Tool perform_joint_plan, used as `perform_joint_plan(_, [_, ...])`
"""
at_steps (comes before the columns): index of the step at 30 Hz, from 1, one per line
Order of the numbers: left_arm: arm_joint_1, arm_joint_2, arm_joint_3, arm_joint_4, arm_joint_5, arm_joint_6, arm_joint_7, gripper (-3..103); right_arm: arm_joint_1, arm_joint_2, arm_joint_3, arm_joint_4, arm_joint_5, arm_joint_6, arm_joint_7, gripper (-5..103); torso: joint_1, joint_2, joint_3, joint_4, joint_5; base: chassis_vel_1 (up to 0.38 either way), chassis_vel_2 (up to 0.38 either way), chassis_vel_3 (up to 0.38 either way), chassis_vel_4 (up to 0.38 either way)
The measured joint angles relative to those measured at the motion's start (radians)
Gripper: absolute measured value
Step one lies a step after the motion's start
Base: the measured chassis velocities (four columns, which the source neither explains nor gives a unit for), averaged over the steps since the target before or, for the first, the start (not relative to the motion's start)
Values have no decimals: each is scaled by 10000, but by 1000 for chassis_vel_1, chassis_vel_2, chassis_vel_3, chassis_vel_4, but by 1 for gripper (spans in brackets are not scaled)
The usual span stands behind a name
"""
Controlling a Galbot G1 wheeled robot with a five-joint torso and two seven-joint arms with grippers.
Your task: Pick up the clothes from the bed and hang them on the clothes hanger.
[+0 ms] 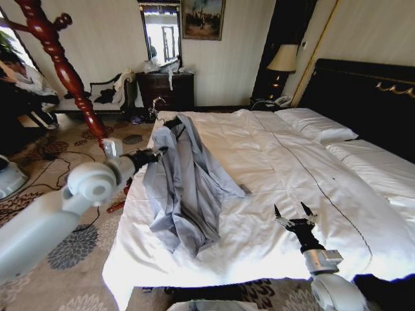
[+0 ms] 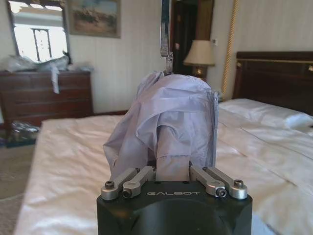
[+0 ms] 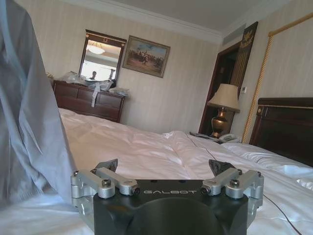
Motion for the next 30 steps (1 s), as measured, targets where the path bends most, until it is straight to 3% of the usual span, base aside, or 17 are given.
perform_joint_plan(7, [-922, 82, -41, 315, -710, 545, -562, 16, 0, 0, 0, 0, 2, -3, 2, 100, 0, 0, 0, 3, -1, 0, 0, 0, 0])
perform_joint_plan(17, [-2901, 219, 142, 658, -2582, 1292, -1501, 16, 2, -1, -1, -1, 3, -5, 3, 100, 0, 0, 0, 4, -2, 0, 0, 0, 0])
perform_joint_plan(22, [-5112, -143, 738, 1089, -4710, 1401, -3070, 16, 1, -3, -1, -1, 4, -5, 4, 100, 0, 0, 0, 2, 2, 0, 0, 0, 0])
perform_joint_plan(23, [-5112, -143, 738, 1089, -4710, 1401, -3070, 16, 1, -3, -1, -1, 4, -5, 4, 100, 0, 0, 0, 2, 2, 0, 0, 0, 0])
perform_joint_plan(26, [-6116, -323, 1023, 1367, -6166, 1404, -3796, 16, 2, -3, -1, 0, 4, -5, 4, 100, 0, 0, 0, 2, -1, 0, 0, 0, 0])
perform_joint_plan(30, [-6856, -371, 1362, 1701, -6746, 1404, -4094, 16, 2, -3, -1, -1, 4, -6, 4, 100, 0, 0, -1, 3, 1, 0, 0, 0, 0])
